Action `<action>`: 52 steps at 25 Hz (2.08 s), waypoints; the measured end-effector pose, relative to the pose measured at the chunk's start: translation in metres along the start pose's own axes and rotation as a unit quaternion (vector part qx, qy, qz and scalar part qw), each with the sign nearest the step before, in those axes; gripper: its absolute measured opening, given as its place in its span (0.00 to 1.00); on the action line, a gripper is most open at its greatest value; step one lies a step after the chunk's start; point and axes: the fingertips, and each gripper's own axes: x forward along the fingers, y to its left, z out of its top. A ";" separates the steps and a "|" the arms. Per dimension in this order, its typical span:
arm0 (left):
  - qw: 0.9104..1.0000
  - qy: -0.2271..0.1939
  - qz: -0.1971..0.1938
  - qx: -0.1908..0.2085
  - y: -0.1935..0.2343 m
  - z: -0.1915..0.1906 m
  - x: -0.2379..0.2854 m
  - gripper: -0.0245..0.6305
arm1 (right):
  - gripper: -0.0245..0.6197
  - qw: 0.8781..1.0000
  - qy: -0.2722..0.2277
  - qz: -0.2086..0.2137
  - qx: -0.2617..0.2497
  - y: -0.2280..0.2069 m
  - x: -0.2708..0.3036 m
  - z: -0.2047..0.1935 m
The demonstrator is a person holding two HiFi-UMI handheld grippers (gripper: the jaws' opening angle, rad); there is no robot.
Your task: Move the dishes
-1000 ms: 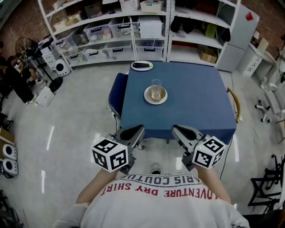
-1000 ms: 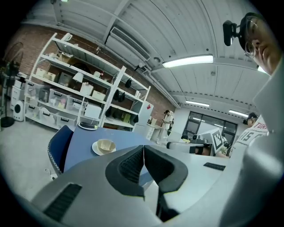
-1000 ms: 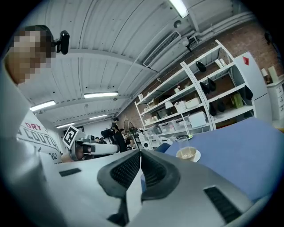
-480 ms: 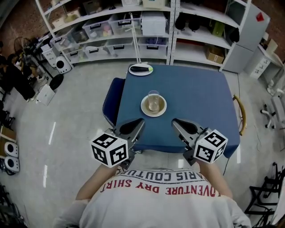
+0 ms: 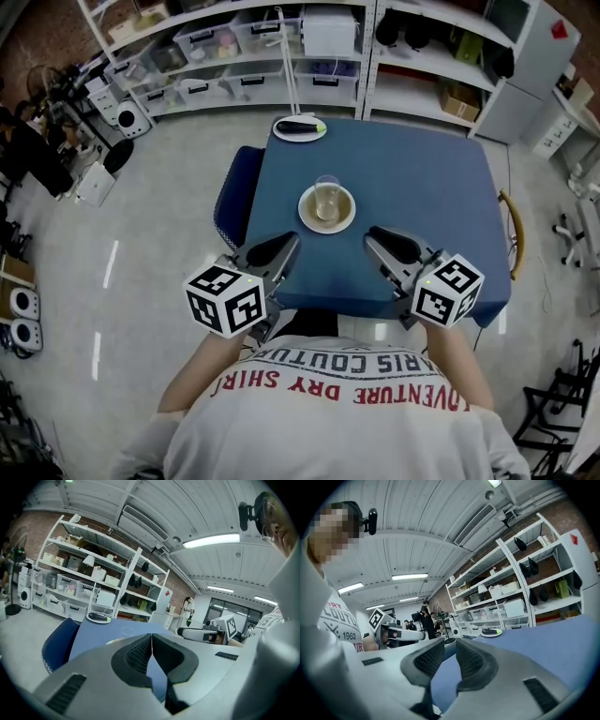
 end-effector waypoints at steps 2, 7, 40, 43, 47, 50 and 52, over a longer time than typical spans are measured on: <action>1.000 0.001 0.001 -0.003 0.005 0.001 0.004 0.08 | 0.25 1.000 0.011 -0.006 -0.005 -0.006 0.004 -0.002; 1.000 0.011 0.003 -0.008 0.019 0.005 0.022 0.08 | 0.41 1.000 0.025 -0.015 -0.010 -0.026 0.016 -0.003; 0.993 0.062 0.074 -0.071 0.131 -0.021 0.056 0.08 | 0.56 0.978 0.150 -0.017 -0.144 -0.100 0.169 -0.067; 0.993 0.063 0.075 -0.071 0.134 -0.021 0.057 0.08 | 0.56 0.977 0.150 -0.016 -0.148 -0.100 0.173 -0.068; 0.993 0.065 0.073 -0.072 0.136 -0.022 0.060 0.08 | 0.49 0.979 0.148 -0.016 -0.142 -0.101 0.174 -0.067; 0.992 0.067 0.072 -0.073 0.138 -0.023 0.061 0.08 | 0.49 0.979 0.147 -0.015 -0.142 -0.102 0.175 -0.068; 0.992 0.068 0.073 -0.073 0.138 -0.024 0.063 0.08 | 0.49 0.978 0.149 -0.014 -0.144 -0.102 0.175 -0.069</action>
